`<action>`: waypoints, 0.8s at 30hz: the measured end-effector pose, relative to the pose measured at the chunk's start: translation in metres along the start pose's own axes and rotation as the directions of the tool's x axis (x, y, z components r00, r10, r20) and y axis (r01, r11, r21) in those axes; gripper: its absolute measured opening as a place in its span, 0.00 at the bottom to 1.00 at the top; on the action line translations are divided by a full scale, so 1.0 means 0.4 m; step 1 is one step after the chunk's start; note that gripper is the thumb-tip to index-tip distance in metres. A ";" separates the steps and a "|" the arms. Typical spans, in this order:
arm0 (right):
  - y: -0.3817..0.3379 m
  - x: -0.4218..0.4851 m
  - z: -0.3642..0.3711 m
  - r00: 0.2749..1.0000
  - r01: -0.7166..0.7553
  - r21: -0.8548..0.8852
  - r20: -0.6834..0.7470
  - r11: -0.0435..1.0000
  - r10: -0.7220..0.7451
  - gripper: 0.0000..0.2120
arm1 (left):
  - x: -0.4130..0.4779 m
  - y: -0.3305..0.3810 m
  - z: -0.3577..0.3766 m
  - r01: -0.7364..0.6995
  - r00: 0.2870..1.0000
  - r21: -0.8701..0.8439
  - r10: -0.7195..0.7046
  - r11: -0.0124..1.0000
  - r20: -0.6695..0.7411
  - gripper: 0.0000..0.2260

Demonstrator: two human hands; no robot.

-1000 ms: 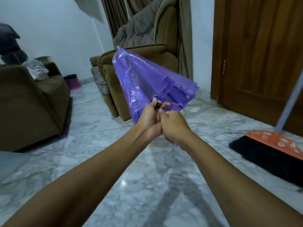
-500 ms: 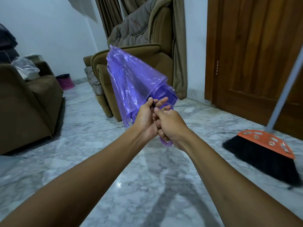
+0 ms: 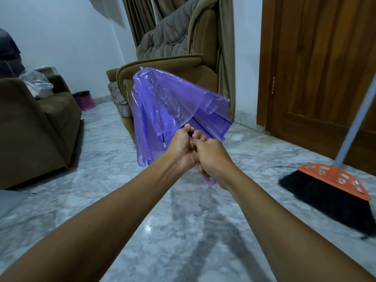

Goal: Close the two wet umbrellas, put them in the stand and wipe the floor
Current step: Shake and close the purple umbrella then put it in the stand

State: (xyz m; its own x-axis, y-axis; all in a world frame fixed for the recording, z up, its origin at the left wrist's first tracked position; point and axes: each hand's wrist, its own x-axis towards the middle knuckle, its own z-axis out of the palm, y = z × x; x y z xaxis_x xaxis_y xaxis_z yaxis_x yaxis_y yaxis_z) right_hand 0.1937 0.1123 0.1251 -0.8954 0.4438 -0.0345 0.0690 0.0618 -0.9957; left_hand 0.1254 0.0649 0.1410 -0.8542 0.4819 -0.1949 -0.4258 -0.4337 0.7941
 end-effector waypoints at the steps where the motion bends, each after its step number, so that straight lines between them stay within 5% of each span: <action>1: -0.001 0.000 0.010 1.000 0.005 -0.024 -0.024 1.000 -0.006 0.14 | 0.007 0.000 -0.004 0.003 1.000 0.026 -0.003 1.000 -0.016 0.17; 5: 0.004 -0.007 0.035 0.992 -0.048 -0.035 -0.115 0.998 0.043 0.24 | 0.027 -0.017 -0.018 0.029 0.998 0.121 -0.022 0.992 -0.052 0.16; 9: 0.010 0.001 0.033 0.979 -0.088 0.018 -0.183 0.996 0.090 0.20 | 0.044 -0.019 0.001 -0.050 0.998 0.143 0.055 0.988 -0.030 0.17; 14: -0.027 -0.001 -0.025 0.997 -0.076 0.037 0.014 0.996 0.075 0.16 | 0.050 0.003 0.010 -0.086 0.996 0.062 0.086 0.994 -0.004 0.17; 18: -0.046 0.037 -0.120 0.995 -0.009 -0.088 -0.103 0.996 0.000 0.17 | 0.036 0.005 0.007 -0.054 0.998 0.008 0.054 0.998 0.035 0.17; 24: -0.050 0.097 -0.145 0.995 -0.015 0.044 0.098 0.999 0.011 0.11 | -0.038 -0.050 0.026 0.034 0.984 0.198 -0.067 0.980 0.163 0.16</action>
State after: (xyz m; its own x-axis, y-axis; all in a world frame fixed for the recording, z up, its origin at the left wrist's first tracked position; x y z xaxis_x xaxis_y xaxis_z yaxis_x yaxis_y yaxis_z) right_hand 0.1831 0.1803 0.1487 -0.9335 0.3547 -0.0536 0.0634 0.0161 -0.9979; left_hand 0.1502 0.0739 0.1340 -0.7637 0.6276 -0.1510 -0.3870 -0.2581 0.8852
